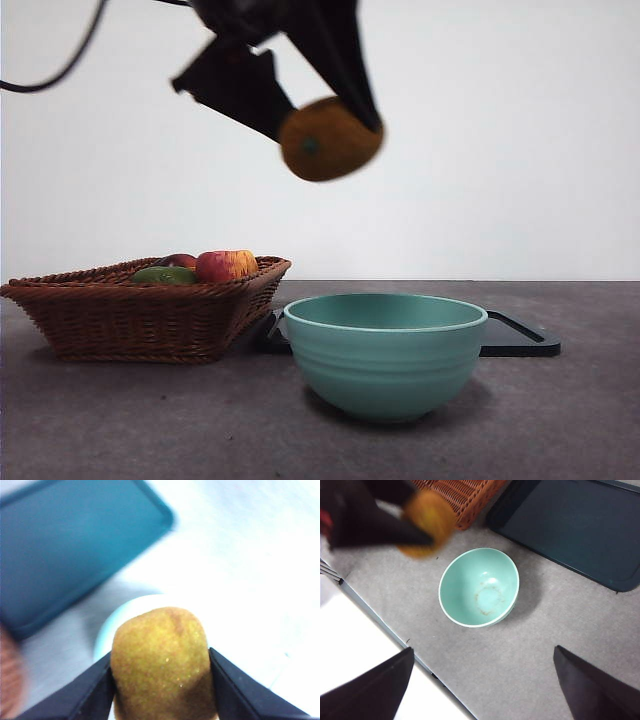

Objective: Pick up the wifruite, put it on the bowl, pick up the plate, put it on desk

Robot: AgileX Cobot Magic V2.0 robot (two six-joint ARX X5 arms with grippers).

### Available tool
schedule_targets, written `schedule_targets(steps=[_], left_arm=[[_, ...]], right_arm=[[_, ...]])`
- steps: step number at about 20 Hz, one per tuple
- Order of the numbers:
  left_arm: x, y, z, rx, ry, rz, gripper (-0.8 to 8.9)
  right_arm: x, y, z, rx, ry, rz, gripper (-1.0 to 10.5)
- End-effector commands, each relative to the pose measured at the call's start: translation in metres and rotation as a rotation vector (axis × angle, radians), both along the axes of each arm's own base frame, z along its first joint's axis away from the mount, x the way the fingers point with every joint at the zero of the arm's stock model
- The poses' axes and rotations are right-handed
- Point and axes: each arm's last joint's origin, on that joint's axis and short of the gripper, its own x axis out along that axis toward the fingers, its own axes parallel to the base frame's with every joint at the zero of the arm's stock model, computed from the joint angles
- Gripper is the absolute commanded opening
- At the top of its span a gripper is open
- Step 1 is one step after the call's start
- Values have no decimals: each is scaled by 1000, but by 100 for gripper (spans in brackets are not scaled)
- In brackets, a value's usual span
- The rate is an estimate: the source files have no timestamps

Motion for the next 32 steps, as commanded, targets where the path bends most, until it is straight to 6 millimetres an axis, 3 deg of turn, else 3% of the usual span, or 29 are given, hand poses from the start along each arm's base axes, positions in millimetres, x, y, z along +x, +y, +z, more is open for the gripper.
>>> schedule_targets(steps=[1, 8, 13, 16, 25, 32], left_arm=[[3, -16, -10, 15, 11, -20, 215], [16, -45, -66, 152, 68, -24, 218], [20, -58, -94, 192, 99, -36, 221], [20, -61, -104, 215, 117, -43, 329], [16, -61, -97, 197, 108, -46, 349], [4, -41, -34, 53, -5, -32, 349]], right_arm=[[1, 1, 5, 11, -10, -4, 447], [1, 1, 5, 11, -10, -4, 447], [1, 1, 5, 11, -10, -4, 447], [1, 1, 5, 11, -10, -4, 447], [1, 1, 5, 10, -10, -5, 447], [2, 1, 5, 8, -11, -7, 447]])
